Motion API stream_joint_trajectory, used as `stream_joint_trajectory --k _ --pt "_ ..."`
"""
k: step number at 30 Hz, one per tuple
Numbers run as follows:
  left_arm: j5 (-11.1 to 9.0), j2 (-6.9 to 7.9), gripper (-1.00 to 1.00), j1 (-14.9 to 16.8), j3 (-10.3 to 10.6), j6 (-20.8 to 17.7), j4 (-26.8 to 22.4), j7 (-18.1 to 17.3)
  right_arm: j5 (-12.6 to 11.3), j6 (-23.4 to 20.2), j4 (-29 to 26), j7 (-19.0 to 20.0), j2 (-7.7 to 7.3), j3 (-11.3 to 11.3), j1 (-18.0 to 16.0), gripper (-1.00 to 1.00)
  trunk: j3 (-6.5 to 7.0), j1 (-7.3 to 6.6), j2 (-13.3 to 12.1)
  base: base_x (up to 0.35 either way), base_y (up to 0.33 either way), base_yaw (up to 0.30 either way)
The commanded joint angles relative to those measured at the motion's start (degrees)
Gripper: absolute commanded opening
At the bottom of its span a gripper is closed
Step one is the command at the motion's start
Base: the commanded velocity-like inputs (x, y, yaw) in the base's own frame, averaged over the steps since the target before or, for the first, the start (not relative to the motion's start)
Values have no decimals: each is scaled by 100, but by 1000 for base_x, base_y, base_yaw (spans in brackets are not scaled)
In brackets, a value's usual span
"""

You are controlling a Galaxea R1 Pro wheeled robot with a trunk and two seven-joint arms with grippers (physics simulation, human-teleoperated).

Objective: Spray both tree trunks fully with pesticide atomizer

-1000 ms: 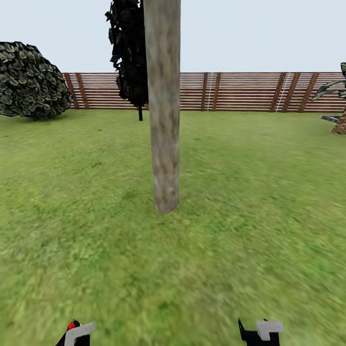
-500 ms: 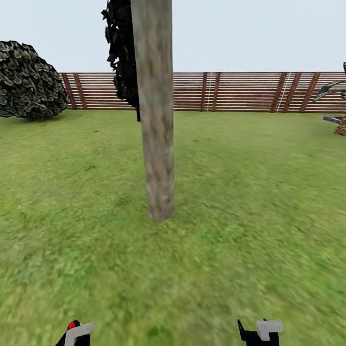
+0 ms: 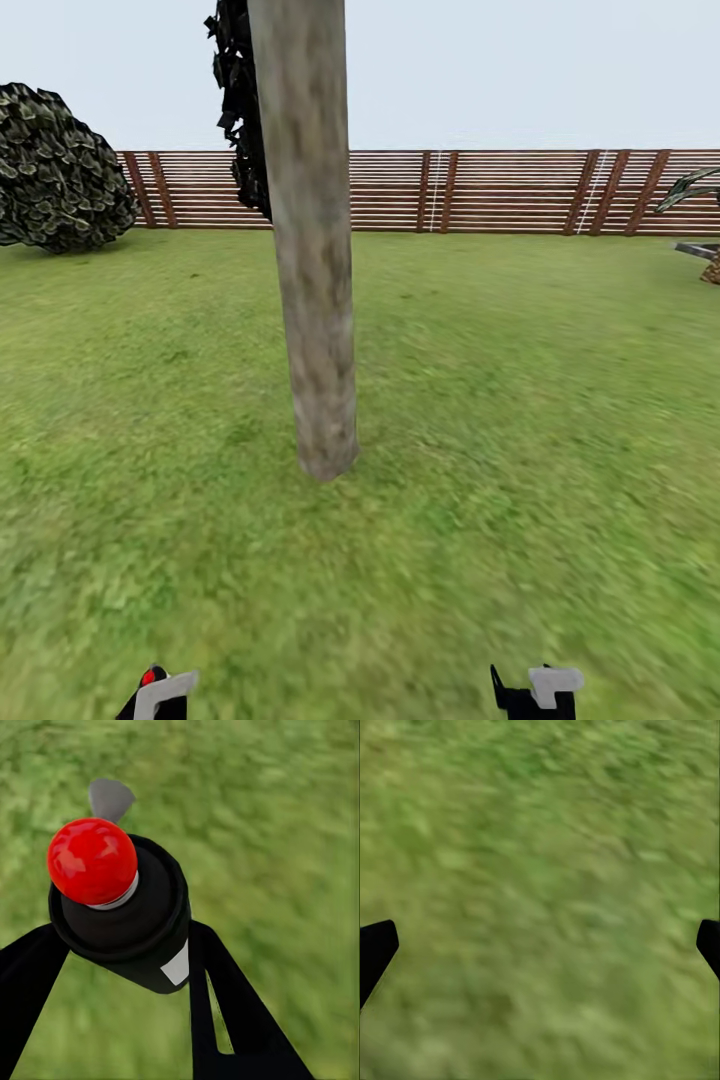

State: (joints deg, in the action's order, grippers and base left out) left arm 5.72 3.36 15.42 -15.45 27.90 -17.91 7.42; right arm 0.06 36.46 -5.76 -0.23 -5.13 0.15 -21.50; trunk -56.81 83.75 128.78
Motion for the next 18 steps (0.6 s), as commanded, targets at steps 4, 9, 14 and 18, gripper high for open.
stream_joint_trajectory --k 4,9,14,18 --pt "62 -8 -100 4 -13 15 -1 31 -5 9 -1 3 3 -2 -3 100 -5 1 2 95 -1 0" --pt "93 11 -100 8 -19 7 -3 31 -8 6 -34 42 9 -3 -3 100 -5 1 2 16 0 0" --pt "133 120 -100 25 25 -1 -18 -29 210 1 -219 69 9 168 -6 100 -5 1 2 2 0 0" --pt "369 352 -100 66 250 -10 -34 -481 985 -239 -849 72 -8 723 -11 100 -5 1 2 0 0 0"
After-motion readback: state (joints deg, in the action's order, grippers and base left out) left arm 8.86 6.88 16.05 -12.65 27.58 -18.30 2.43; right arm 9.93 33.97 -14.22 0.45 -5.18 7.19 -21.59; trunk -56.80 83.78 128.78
